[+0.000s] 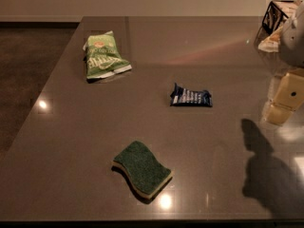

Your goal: Move rxbar blueberry near sponge

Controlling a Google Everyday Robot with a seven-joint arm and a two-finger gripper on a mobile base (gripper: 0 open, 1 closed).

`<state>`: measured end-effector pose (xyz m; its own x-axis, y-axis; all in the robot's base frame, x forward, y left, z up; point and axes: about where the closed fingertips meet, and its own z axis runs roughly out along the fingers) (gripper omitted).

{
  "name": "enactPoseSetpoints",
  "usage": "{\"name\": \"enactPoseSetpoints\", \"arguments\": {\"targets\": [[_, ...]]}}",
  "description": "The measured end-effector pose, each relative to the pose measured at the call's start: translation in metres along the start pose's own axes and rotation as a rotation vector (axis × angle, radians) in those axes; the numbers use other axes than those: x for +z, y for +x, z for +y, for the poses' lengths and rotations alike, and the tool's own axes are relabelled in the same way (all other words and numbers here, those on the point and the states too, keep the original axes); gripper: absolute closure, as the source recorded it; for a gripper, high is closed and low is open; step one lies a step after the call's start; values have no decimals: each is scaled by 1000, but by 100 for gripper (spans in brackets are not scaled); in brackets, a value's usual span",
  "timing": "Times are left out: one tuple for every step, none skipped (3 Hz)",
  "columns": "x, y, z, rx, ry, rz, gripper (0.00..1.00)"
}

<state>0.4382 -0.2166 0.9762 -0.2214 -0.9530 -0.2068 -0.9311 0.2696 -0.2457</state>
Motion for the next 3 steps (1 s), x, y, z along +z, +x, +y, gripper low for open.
{"name": "enactPoseSetpoints", "arguments": {"targets": [[0, -1, -2, -2, -1, -2, 0], [11, -6, -20, -44, -16, -3, 0], [31, -9, -44, -112, -45, 10, 0]]}}
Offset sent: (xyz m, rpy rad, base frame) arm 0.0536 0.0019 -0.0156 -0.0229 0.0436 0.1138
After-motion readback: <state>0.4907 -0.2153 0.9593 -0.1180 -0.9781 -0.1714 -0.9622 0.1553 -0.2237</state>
